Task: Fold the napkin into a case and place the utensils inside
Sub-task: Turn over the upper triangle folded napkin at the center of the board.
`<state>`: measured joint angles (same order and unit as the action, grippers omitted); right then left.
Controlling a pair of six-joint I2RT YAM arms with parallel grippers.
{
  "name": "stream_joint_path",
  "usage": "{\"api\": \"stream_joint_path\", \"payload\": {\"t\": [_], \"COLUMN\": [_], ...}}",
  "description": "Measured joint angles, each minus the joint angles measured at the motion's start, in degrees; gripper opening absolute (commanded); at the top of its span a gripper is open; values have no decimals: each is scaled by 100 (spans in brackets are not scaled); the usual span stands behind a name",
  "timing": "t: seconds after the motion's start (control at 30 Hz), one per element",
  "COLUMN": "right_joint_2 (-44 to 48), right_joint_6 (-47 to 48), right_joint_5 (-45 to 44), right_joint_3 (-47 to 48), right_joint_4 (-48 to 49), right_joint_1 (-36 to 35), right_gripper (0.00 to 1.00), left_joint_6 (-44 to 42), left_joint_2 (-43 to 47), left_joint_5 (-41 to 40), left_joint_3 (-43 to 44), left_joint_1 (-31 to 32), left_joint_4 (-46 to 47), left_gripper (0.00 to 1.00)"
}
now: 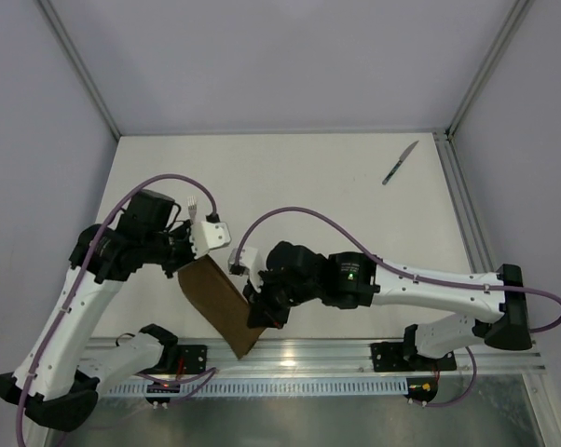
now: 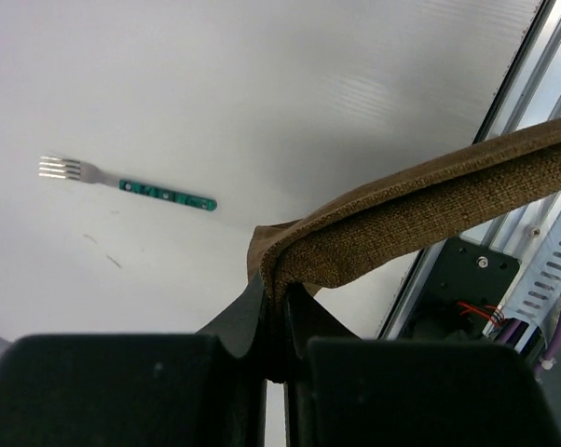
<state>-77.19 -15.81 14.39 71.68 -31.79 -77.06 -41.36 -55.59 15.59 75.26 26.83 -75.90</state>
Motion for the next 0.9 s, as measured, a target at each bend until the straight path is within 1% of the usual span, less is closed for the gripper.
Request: {"api": "stream_joint_path", "payload": {"t": [0.07, 0.13, 0.2, 0.3, 0.37, 0.43, 0.5, 0.53, 0.6, 0.73, 0.8, 0.9], "right_joint_2": [-7, 35, 146, 374, 424, 422, 404, 369, 205, -361, -645, -981], "right_joint_6": [-85, -195, -343, -649, -868, -1040, -1128, -1139, -1141, -1126, -1008, -796], "right_joint_5": [269, 614, 977, 1604, 2026, 2361, 2632, 2743, 2973, 3189, 3112, 2918], "right_joint_3": [-20, -175, -577, -1517, -2146, -2702, -3086, -3222, -3390, -3508, -3477, -3292], "right_joint_4": [258, 726, 1248, 2028, 2531, 2977, 3254, 3346, 3532, 3764, 3652, 3274], "right_joint_1": [31, 133, 352, 981, 1517, 2100, 2632, 2924, 3467, 4457, 4843, 5156], "right_gripper": [4, 4, 4, 4, 4, 4, 4, 4, 4, 4, 4, 4], "left_joint_6": [76, 96, 105, 103, 87, 68, 59, 55, 55, 94, 157, 205], "left_joint_2": [2, -37, -192, -761, -1283, -2105, -2796, -3215, -4011, -5501, -6041, -6701], "left_joint_5": [-98, -186, -240, -225, -184, -63, 55, 116, 247, 444, 492, 472], "left_joint_3": [212, 319, 352, 341, 334, 339, 358, 505, 944, 2157, 2632, 3189], "left_joint_1": [0, 0, -4, -24, -28, -31, -22, -22, -11, 9, 52, 168], "left_joint_4": [-131, -201, -245, -262, -175, 125, 435, 476, 691, 1069, 1226, 1390], "left_gripper": [0, 0, 0, 0, 0, 0, 0, 0, 0, 0, 2, 3]}}
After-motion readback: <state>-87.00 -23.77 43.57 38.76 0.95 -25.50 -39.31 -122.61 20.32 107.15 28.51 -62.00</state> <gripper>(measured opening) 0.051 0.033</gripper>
